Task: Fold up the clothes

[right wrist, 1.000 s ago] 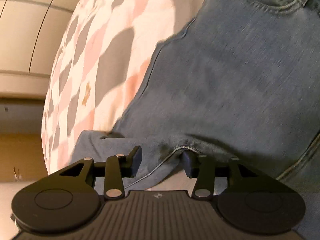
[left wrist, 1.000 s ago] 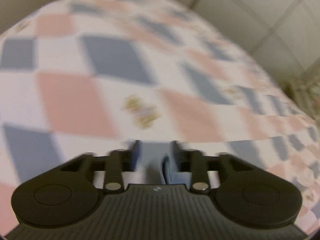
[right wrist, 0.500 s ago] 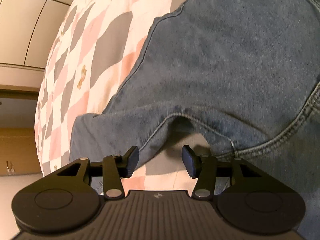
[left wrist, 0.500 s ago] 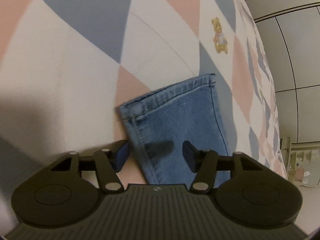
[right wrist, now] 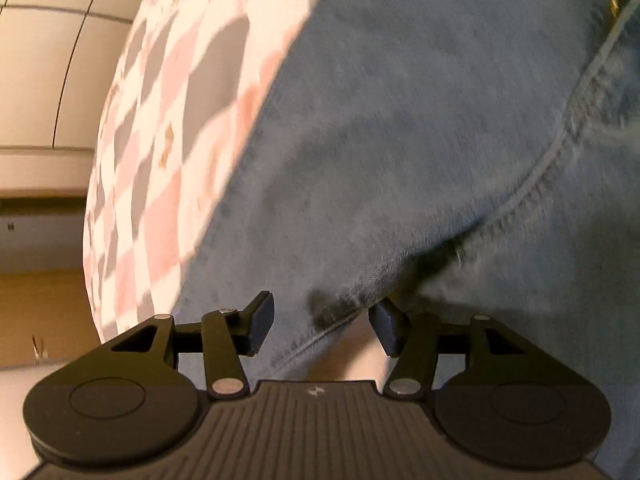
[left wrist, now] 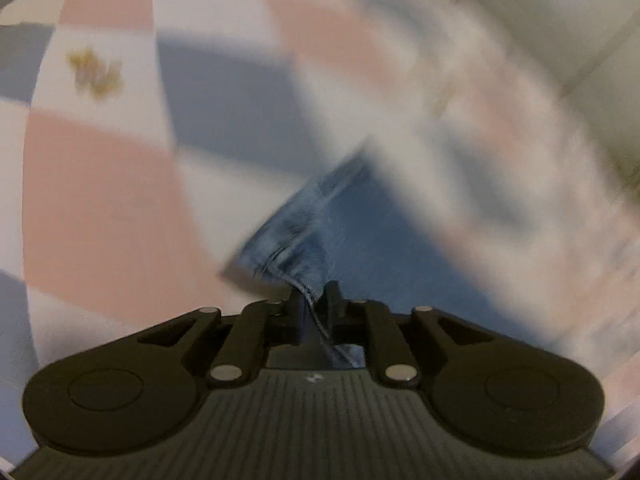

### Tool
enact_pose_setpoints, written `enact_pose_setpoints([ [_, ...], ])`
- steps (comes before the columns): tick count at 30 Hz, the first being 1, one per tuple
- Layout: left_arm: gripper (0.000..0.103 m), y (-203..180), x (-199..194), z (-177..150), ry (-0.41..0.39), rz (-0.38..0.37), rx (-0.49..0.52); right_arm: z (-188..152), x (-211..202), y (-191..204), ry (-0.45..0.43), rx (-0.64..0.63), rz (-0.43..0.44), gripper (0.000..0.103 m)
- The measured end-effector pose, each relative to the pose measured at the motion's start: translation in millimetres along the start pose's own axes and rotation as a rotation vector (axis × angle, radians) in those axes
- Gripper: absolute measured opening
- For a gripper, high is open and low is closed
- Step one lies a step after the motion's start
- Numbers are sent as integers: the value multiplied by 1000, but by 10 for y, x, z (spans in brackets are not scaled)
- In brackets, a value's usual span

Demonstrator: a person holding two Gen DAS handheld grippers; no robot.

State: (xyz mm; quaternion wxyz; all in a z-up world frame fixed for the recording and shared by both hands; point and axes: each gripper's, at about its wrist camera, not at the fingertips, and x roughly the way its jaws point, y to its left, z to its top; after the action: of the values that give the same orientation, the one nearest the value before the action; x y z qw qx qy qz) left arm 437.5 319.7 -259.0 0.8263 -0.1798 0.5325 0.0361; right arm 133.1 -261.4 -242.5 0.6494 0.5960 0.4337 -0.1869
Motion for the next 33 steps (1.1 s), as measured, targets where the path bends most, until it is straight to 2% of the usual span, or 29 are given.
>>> enact_pose_setpoints([
  [3, 12, -66, 39, 10, -23, 28, 48, -155, -3, -66, 53, -15, -14, 56],
  [5, 14, -131, -108, 68, -56, -3, 63, -198, -105, -67, 62, -59, -13, 56],
  [7, 30, -150, -260, 101, -109, 10, 94, -210, -278, -75, 45, -118, -14, 55],
  [9, 42, -65, -365, 143, -139, 115, 102, -190, -472, -174, 2, -133, -50, 55],
  [10, 37, 16, -362, 144, -116, 164, 107, -179, -559, -253, -25, -122, -63, 55],
  [12, 33, 169, -415, 91, -45, 204, 92, -174, -689, -494, -65, -90, -115, 54],
  [13, 33, 193, -509, 18, -23, 186, 88, -171, -752, -616, -84, -74, -141, 54],
  [15, 35, 96, -761, -278, 5, 103, 113, -210, -872, -851, -86, -35, -202, 54],
  [18, 36, -172, -1101, -848, 71, -37, 172, -302, -1189, -1124, -136, 3, -192, 55],
  [20, 42, -447, -1290, -1354, 123, -122, 258, -320, -1348, -1204, -171, 9, -171, 55],
  [22, 43, -688, -1401, -1842, 176, -174, 352, -318, -1492, -1267, -197, -6, -152, 55],
  [24, 44, -869, -1447, -2334, 223, -201, 445, -304, -1547, -1272, -191, -91, -154, 55],
  [27, 47, -898, -1341, -2893, 270, -123, 496, -387, -1358, -1267, -127, -280, -222, 55],
  [29, 47, -860, -1369, -3183, 243, -46, 517, -530, -1169, -1314, -70, -431, -304, 55],
  [31, 47, -919, -1513, -3356, 239, 34, 563, -662, -1033, -1413, -9, -566, -385, 54],
  [33, 47, -1014, -1707, -3481, 241, 110, 588, -786, -1081, -1538, 32, -640, -410, 55],
])
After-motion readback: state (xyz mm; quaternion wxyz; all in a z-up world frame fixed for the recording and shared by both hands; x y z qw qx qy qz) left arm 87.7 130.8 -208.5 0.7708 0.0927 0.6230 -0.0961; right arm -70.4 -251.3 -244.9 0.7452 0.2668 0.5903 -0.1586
